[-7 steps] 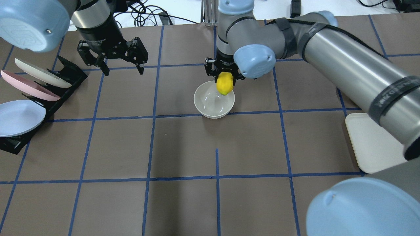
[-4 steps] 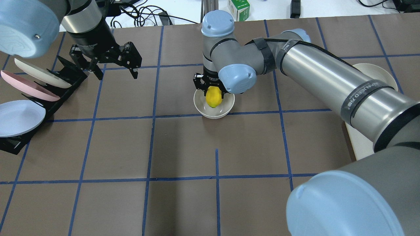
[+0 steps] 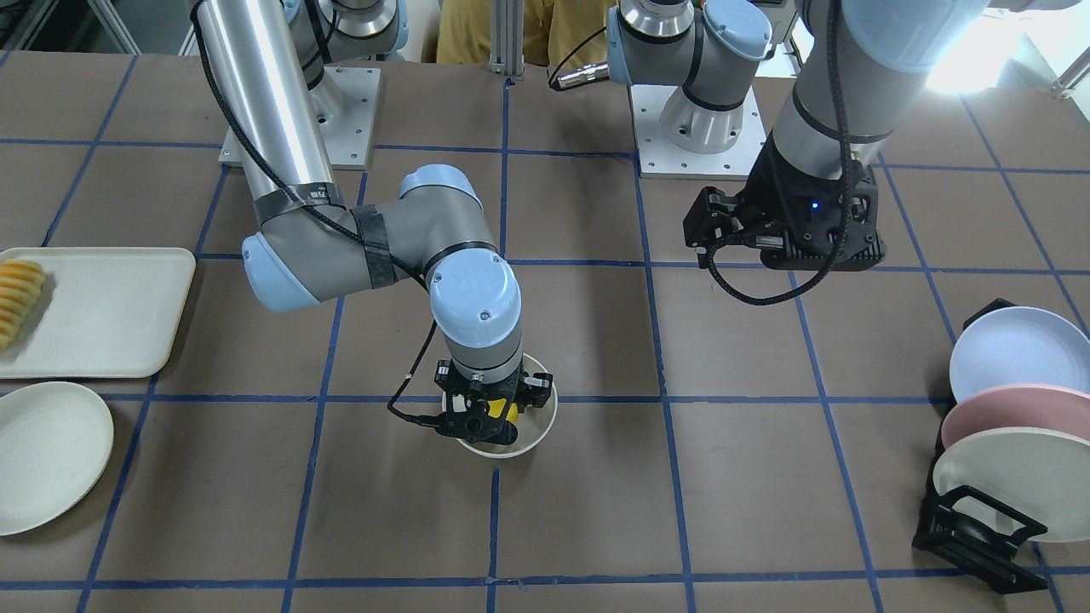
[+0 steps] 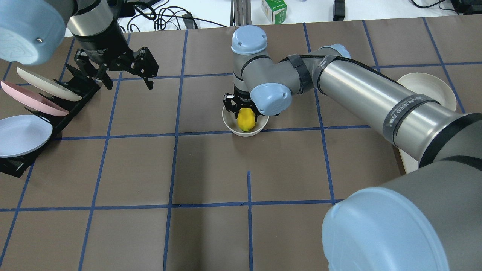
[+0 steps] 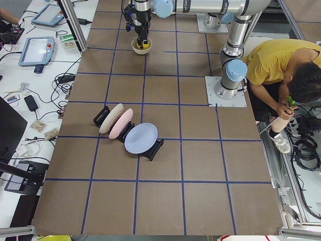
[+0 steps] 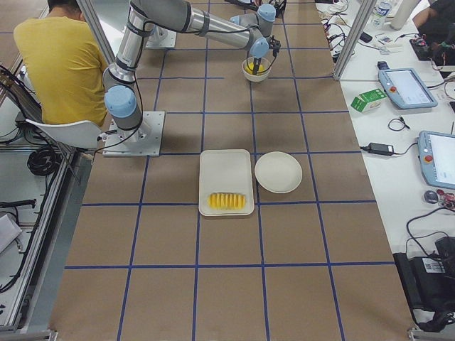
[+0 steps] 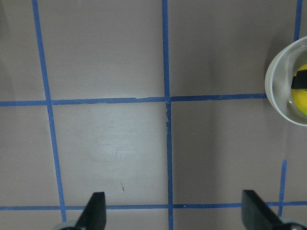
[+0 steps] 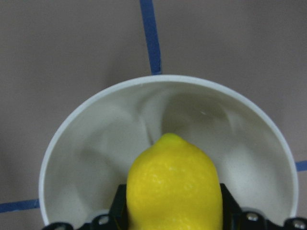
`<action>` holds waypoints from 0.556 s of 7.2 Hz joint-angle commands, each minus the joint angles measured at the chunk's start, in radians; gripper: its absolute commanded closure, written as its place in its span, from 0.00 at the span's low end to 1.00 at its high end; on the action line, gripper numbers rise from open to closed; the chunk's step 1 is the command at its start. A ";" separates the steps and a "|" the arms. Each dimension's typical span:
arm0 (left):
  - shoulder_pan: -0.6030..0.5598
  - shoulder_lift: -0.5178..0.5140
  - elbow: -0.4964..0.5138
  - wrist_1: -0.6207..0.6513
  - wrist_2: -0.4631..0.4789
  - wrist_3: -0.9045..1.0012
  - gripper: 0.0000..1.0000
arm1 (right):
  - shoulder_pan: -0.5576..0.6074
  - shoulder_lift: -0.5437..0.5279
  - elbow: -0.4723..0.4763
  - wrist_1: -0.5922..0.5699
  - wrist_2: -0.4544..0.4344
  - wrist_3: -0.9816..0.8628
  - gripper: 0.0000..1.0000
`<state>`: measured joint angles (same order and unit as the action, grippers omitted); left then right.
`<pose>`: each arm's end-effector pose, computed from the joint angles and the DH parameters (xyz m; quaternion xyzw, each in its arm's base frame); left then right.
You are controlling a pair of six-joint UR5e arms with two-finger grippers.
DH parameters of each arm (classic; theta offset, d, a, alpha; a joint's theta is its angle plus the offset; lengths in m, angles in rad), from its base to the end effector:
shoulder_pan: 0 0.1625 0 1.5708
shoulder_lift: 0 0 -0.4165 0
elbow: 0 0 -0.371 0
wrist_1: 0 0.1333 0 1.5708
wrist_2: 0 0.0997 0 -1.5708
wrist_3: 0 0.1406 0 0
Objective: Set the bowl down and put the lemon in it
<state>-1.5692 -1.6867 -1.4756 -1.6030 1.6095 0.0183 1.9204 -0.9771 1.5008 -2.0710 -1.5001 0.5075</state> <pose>-0.1270 -0.5114 0.4230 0.0089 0.9994 0.0266 0.0191 0.3574 -0.5622 0.1796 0.0792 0.9962 0.0254 0.0273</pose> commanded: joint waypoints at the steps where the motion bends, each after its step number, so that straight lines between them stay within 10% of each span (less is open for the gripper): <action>1: 0.001 -0.001 0.006 0.000 0.000 0.000 0.00 | 0.000 0.003 0.024 -0.018 0.000 0.003 0.06; 4: 0.001 0.001 0.008 0.000 0.000 0.000 0.00 | -0.012 -0.069 0.027 -0.032 -0.005 0.005 0.00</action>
<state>-1.5674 -1.6861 -1.4692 -1.6030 1.6092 0.0184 1.9164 -1.0009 1.5237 -2.1125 -1.5032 0.5124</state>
